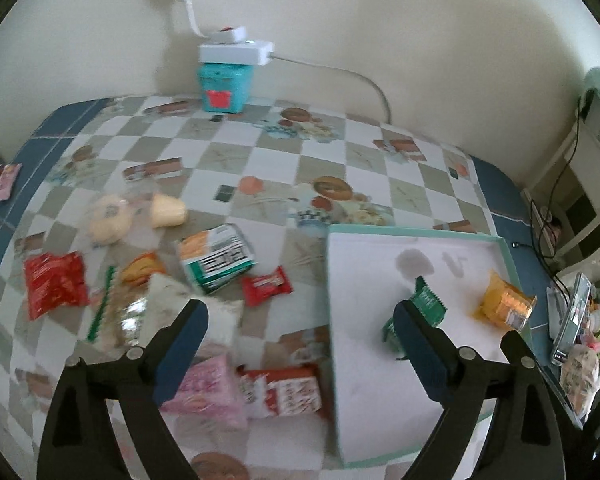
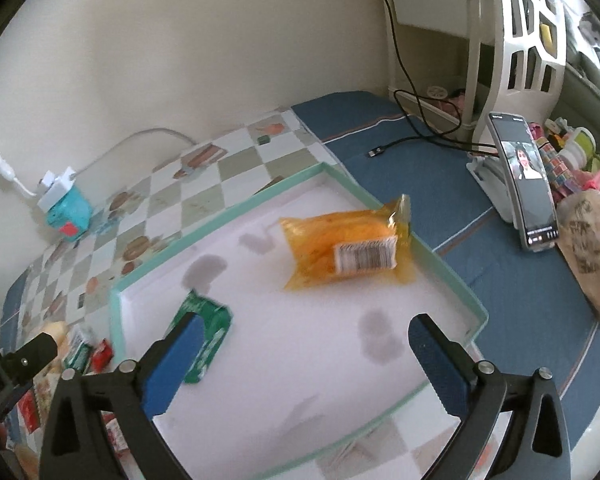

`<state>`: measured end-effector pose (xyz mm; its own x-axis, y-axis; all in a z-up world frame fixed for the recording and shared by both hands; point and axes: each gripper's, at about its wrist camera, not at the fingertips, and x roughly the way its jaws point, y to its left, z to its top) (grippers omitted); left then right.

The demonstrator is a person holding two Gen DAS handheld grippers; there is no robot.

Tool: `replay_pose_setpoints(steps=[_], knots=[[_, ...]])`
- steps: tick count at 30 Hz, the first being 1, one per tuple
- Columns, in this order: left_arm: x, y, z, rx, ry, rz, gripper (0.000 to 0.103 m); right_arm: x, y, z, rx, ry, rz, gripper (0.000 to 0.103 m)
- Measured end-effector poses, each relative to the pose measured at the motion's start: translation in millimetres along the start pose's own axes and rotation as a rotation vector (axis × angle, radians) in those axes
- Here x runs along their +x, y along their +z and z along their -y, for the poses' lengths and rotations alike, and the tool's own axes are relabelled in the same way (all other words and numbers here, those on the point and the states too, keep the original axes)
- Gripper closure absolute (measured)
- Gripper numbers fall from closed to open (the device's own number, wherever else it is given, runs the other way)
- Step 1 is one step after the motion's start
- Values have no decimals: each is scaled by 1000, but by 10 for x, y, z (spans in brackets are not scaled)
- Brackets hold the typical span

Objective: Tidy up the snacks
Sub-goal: 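Withdraw both open tools from the tray back toward the snack pile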

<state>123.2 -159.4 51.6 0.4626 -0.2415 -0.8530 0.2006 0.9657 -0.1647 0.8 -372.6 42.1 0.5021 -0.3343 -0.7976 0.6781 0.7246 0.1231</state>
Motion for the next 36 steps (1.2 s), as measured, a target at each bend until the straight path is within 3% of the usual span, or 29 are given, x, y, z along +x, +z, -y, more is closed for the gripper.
replay_pose_setpoints(steps=[5, 8, 17, 36], knots=[[-122, -108, -318, -36, 63, 9, 7, -194, -156, -113, 9, 16, 20, 0], [-145, -163, -530, -52, 138, -13, 7, -265, -217, -197, 4, 41, 24, 0], [-194, -228, -1136, -154, 231, -50, 7, -318, -393, -641, -69, 93, 1, 0], [-408, -258, -2121, -359, 303, -9, 7, -179, -821, -1435, -258, 163, -81, 0]])
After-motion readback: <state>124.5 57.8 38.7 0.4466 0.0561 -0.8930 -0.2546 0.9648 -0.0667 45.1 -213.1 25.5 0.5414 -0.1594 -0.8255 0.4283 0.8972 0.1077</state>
